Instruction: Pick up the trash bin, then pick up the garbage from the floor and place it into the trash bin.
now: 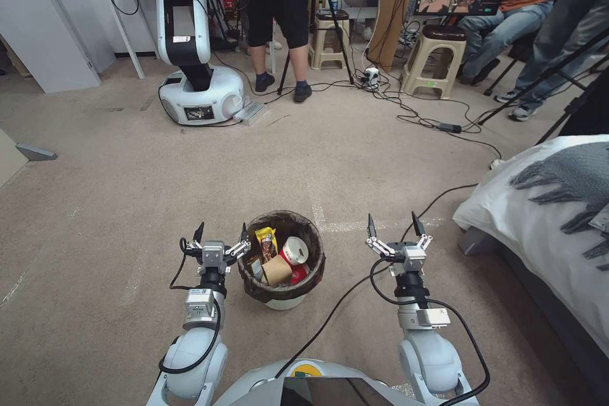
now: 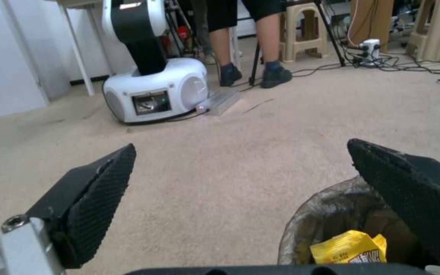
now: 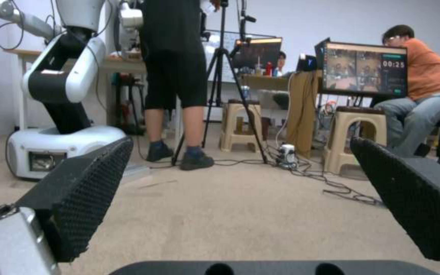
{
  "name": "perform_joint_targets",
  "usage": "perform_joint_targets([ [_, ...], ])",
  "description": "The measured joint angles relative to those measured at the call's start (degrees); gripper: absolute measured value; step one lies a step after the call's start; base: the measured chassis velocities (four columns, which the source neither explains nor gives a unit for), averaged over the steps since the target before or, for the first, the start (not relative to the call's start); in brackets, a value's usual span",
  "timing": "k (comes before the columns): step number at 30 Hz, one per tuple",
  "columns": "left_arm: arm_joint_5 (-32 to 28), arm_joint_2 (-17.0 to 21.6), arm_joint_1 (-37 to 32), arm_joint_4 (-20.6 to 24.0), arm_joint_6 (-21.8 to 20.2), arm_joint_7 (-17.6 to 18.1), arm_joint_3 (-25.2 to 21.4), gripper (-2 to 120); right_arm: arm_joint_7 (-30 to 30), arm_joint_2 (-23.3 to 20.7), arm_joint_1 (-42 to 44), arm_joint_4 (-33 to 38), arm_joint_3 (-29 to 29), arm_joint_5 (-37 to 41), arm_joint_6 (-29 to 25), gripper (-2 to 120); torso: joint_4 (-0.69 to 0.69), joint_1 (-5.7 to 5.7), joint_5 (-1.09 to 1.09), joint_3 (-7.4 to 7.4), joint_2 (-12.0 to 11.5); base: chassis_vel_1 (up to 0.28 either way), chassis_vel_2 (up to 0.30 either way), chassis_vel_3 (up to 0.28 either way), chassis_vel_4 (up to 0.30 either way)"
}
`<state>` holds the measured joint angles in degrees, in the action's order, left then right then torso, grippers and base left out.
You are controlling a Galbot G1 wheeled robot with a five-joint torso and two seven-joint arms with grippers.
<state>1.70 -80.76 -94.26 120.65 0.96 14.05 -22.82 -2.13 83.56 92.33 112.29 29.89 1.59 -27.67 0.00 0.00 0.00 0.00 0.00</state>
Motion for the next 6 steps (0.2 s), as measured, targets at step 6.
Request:
perform_joint_targets([
  [6,-0.06,0.00,0.02,0.00,-0.07,0.00,0.00,100,0.00,0.00,0.01,0.01,0.00,0.00,0.00,100,0.00,0.00,0.00,0.00,0.00,0.000,0.000,0.000,0.000],
])
